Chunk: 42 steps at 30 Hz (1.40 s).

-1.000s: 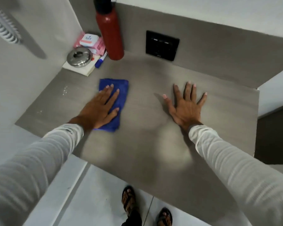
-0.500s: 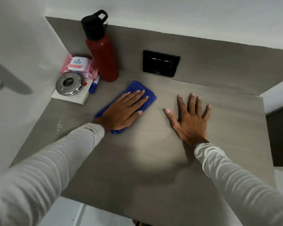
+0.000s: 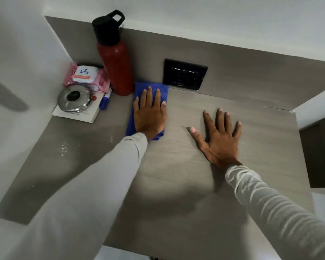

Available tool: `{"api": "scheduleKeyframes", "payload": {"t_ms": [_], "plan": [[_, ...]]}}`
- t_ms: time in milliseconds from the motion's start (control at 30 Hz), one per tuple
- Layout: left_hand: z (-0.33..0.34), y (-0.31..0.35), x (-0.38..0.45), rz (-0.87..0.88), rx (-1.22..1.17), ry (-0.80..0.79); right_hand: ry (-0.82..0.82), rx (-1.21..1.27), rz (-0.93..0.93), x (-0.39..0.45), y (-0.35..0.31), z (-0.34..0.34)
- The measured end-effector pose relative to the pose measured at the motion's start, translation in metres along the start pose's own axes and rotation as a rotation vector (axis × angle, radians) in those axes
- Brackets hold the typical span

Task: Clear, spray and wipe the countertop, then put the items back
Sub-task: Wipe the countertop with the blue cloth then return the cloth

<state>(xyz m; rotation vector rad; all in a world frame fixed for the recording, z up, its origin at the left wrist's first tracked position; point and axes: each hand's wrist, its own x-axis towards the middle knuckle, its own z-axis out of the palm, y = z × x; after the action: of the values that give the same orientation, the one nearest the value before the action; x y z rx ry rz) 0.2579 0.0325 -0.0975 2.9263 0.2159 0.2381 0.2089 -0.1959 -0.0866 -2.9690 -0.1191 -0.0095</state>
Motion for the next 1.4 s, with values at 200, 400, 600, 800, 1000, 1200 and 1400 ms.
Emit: {"api": "scheduleKeyframes", "payload": {"t_ms": [200, 400, 600, 800, 1000, 1200, 1400], "plan": [[0.000, 0.016, -0.007, -0.067, 0.020, -0.044, -0.007, -0.012, -0.010, 0.001, 0.002, 0.001], [-0.003, -0.027, 0.020, 0.371, 0.112, -0.081, -0.004, -0.019, -0.024, -0.001, 0.005, 0.004], [-0.021, -0.032, -0.028, 0.511, 0.066, -0.090, -0.011, 0.089, -0.023, -0.003, 0.000, 0.000], [-0.054, -0.067, -0.130, 0.714, 0.078, -0.173, 0.002, 0.136, -0.021, -0.002, -0.001, -0.008], [-0.045, -0.101, -0.112, 0.232, 0.153, -0.071, -0.035, 0.155, -0.022, -0.012, -0.034, -0.005], [-0.035, -0.052, -0.168, -0.345, 0.068, 0.052, -0.010, 0.179, -0.160, 0.004, -0.103, 0.008], [-0.062, -0.093, -0.205, 0.248, 0.147, -0.110, -0.007, 0.091, -0.168, 0.017, -0.105, 0.023]]}}
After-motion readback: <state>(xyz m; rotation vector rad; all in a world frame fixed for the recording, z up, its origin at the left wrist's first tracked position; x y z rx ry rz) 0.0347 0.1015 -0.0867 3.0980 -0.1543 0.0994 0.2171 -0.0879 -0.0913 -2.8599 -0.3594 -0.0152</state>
